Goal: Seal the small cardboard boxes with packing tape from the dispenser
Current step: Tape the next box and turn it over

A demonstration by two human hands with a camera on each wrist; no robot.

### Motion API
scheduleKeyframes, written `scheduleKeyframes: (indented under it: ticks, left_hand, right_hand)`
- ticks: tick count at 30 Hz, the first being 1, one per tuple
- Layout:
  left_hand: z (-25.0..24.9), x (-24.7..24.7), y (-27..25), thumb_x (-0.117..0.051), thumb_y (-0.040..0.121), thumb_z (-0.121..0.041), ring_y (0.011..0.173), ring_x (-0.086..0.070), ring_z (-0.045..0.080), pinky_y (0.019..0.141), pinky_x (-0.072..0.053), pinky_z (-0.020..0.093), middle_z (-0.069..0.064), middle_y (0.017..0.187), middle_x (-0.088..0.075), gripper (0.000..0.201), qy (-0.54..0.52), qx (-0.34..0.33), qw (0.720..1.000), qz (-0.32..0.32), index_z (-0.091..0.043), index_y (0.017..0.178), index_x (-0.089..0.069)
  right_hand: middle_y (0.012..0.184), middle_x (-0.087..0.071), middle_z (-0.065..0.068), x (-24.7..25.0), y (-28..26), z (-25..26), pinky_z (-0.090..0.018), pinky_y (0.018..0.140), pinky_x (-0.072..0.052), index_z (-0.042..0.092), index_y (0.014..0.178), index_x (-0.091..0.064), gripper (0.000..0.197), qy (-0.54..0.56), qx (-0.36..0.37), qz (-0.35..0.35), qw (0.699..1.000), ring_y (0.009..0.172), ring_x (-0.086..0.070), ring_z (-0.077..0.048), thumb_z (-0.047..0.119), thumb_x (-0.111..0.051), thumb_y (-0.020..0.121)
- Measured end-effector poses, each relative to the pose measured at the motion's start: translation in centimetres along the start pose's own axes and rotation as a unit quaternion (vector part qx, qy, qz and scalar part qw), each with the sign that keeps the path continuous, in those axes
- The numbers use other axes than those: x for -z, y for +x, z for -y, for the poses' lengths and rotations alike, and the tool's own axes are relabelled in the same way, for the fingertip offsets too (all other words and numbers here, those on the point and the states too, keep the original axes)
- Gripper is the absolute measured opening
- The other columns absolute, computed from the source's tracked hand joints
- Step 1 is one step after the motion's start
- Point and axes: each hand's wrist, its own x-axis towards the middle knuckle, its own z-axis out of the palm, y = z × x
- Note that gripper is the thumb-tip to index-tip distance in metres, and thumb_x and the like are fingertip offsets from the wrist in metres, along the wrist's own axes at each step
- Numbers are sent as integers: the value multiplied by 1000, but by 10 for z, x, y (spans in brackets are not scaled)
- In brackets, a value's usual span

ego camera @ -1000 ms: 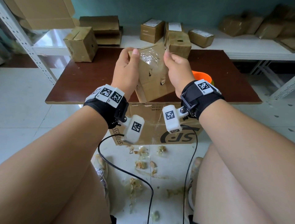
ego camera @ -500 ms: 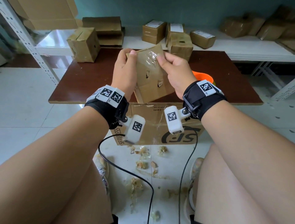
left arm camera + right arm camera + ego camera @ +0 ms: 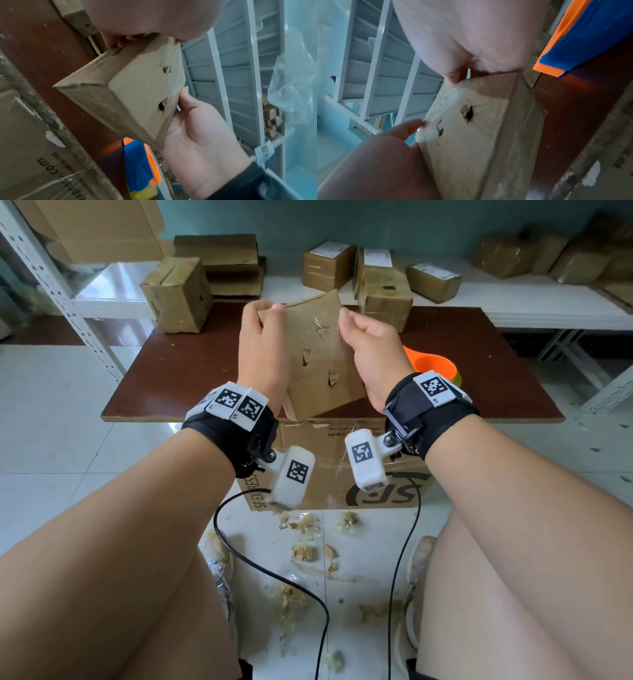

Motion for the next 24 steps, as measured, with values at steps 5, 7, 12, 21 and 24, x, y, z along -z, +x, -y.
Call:
scheduleKeyframes:
  ticks: [5, 7, 12, 21, 24]
  left_hand:
    - [-2, 0, -3, -69, 91, -53, 105, -74, 26, 93, -63, 48, 9, 119, -70, 38, -92, 72, 993, 30, -23, 112, -60]
    - [2, -2, -6, -80, 90, -47, 96, -76, 23, 86, -65, 44, 8, 114, -70, 45, -72, 41, 996, 30, -19, 116, -56]
    - [6, 3, -4, -91, 83, -38, 98, -76, 13, 84, -66, 37, 1, 115, -71, 57, -17, -1, 999, 33, -20, 123, -54]
    - [6, 7, 4, -66, 100, -53, 105, -75, 19, 92, -64, 49, 1, 117, -71, 38, 22, 18, 999, 32, -25, 124, -58]
    - [8, 7, 6, -57, 107, -51, 108, -72, 17, 93, -64, 47, -1, 120, -66, 37, 28, 33, 998, 35, -26, 133, -52]
  right_hand:
    - [102, -81, 14, 4, -8, 3, -37, 89, -63, 24, 121, -79, 36, -124, 72, -5, 990, 96, -76, -3, 48, -76, 95]
    - [99, -81, 10, 3, -7, 2, -41, 91, -63, 21, 122, -79, 36, -132, 67, -8, 989, 95, -76, -6, 47, -68, 101]
    - [99, -79, -16, 6, -3, 5, -57, 93, -59, 10, 101, -81, 53, -93, 25, -3, 995, 97, -76, -32, 58, -60, 98]
    - [111, -80, 12, 12, 5, -2, -26, 105, -53, 19, 124, -78, 34, -76, 6, 26, 997, 112, -71, -2, 41, -60, 106]
    - [108, -79, 18, 12, 2, -1, -16, 94, -53, 25, 125, -76, 29, -74, -9, 26, 997, 107, -71, 4, 41, -61, 106]
